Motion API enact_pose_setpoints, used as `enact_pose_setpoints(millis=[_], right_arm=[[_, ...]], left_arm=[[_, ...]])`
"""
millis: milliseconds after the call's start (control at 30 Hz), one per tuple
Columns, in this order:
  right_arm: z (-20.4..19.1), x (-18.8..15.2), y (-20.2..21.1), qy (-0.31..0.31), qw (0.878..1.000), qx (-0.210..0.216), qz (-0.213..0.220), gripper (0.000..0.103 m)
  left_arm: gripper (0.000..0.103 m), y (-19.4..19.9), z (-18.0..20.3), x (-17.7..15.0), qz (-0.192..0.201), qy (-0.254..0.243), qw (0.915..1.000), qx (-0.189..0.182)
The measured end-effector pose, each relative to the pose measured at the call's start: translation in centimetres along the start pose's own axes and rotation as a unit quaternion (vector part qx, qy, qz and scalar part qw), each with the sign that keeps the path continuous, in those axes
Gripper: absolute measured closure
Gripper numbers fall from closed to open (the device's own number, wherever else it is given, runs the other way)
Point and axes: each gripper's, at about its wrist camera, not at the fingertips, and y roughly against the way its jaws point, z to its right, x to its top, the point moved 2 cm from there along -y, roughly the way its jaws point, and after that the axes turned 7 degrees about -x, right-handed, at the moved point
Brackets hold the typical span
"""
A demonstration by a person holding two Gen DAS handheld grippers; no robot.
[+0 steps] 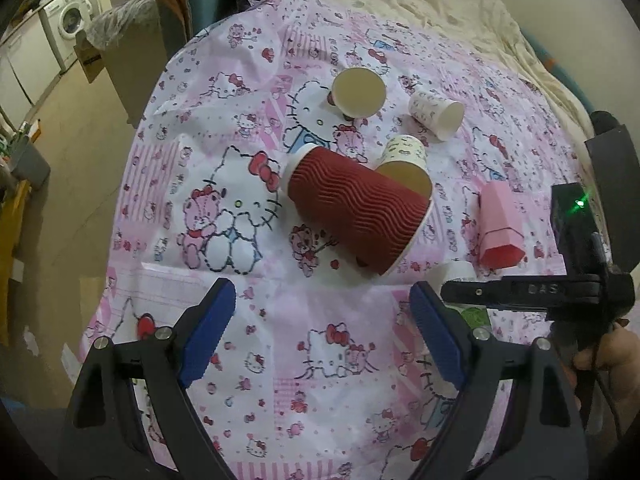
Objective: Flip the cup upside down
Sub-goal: 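Lift the white cup with the right tool and rotate it rim down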
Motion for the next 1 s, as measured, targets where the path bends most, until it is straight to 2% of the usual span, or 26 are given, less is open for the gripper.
enact_pose_setpoints(millis=[67,167,200,333,433,500,633,800,1000], right_arm=[[-0.1,-0.3,1.0,0.002,1.000,0.016,0.013,0.044],[0.1,-1.0,3.8,0.017,0.997,0.033,0.066,0.044],[0.2,-1.5,5.4,0.025,0.994,0.039,0.097,0.044],[0.6,-3.0,8.0,0.036,0.985,0.062,0.154,0.044],[1.5,-3.0,7.9,0.025,0.982,0.077,0.169,0.044],[1.9,-2.8,7.2,0.015,0.983,0.085,0.161,0.044],[0.3,-2.7,6.3,0.029,0.984,0.084,0.156,0.044],[-1.2,-3.0,5.7,0.048,0.983,0.090,0.152,0.044],[-1.3,-3.2,5.9,0.058,0.983,0.090,0.150,0.044]], left_arm=[[0.017,0.0,0.5,-0.1,0.003,-0.008,0.9999,-0.007],[0.017,0.0,1.6,-0.3,0.005,-0.019,0.9991,-0.038],[0.017,0.0,2.0,-0.4,0.007,-0.023,0.9986,-0.046],[0.017,0.3,4.1,-1.0,0.011,-0.049,0.9954,-0.082],[0.017,0.3,5.8,-1.6,0.007,-0.078,0.9913,-0.106],[0.017,0.2,6.9,-2.2,0.002,-0.104,0.9873,-0.120],[0.017,-0.4,7.9,-2.9,-0.017,-0.113,0.9819,-0.151],[0.017,-1.2,8.1,-3.2,-0.026,-0.121,0.9830,-0.136],[0.017,-2.6,6.7,-3.3,-0.051,-0.098,0.9871,-0.116]])
